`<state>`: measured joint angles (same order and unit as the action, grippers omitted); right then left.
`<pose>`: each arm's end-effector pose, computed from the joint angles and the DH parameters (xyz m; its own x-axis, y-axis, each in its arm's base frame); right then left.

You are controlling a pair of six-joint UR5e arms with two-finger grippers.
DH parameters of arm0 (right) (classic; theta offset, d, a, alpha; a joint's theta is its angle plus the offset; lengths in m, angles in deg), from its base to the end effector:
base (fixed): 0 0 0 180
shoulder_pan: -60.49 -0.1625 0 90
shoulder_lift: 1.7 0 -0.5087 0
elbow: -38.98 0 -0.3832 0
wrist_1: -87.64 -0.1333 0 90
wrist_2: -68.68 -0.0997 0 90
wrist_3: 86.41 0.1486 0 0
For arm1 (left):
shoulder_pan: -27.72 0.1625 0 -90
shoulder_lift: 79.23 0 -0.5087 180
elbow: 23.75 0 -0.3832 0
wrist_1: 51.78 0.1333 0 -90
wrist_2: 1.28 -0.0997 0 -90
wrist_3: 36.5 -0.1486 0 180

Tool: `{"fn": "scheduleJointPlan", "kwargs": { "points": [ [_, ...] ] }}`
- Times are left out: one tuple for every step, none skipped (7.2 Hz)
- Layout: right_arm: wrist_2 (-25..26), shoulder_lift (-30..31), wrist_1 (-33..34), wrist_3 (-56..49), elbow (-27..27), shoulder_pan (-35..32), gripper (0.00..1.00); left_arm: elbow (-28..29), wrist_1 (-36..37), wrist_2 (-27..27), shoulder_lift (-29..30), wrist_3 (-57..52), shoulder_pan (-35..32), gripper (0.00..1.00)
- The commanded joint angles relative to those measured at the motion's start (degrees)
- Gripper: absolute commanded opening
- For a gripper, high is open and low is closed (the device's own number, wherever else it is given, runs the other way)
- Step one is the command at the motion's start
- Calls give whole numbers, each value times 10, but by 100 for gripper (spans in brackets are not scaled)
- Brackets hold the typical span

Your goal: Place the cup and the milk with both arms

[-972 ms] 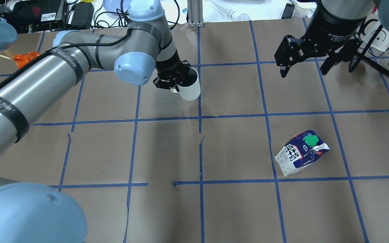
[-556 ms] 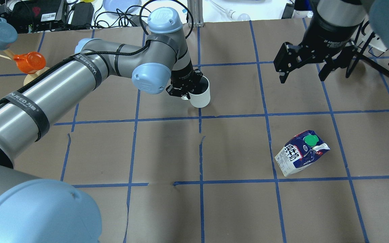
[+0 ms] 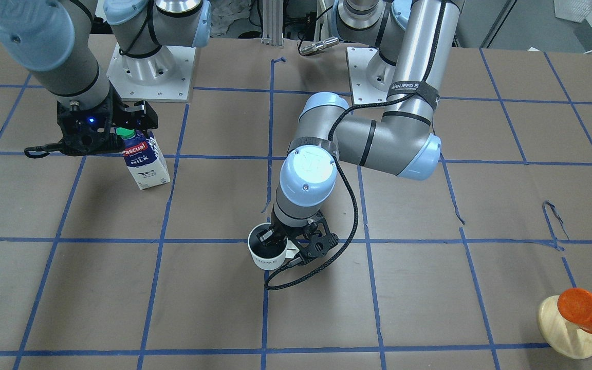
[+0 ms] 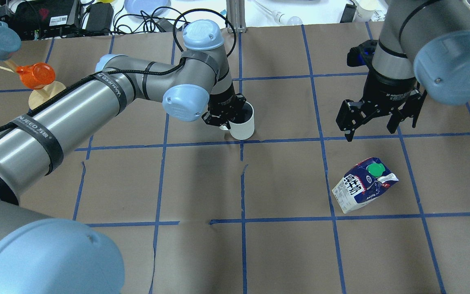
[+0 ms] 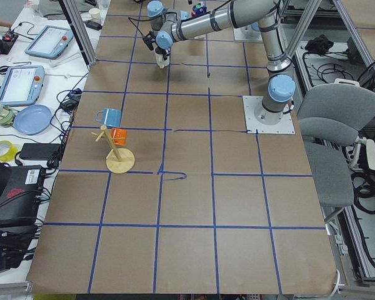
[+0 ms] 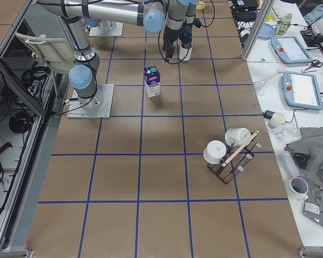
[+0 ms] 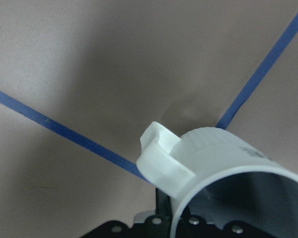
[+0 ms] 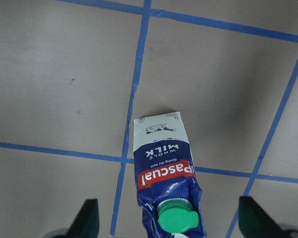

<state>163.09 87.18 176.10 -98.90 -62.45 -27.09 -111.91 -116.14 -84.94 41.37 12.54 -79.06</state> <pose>0.1030 -0.4494 0.4199 -0.9822 -0.1867 0.0202 -0.1756 0.9512 0.2538 -0.3415 -0.6139 0.2631 -0.8426 -0.5376 0.0312 -0.5309 0.8390 0.1189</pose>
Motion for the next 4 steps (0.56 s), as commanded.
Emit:
{"fn": "scheduleJointPlan", "kwargs": {
  "points": [
    [11, 2, 10, -24, -53, 0, 99, 3, -3, 5, -12, -2, 2, 100],
    [51, 2, 24, -25, -78, 0, 96, 13, -8, 0, -21, -17, 9, 100],
    [56, 8, 29, -38, -91, 1, 95, 40, -49, -9, -33, -93, 25, 100],
    [56, 9, 34, -40, -100, 1, 88, 80, -119, -64, -53, -164, 49, 100]
  ]
}}
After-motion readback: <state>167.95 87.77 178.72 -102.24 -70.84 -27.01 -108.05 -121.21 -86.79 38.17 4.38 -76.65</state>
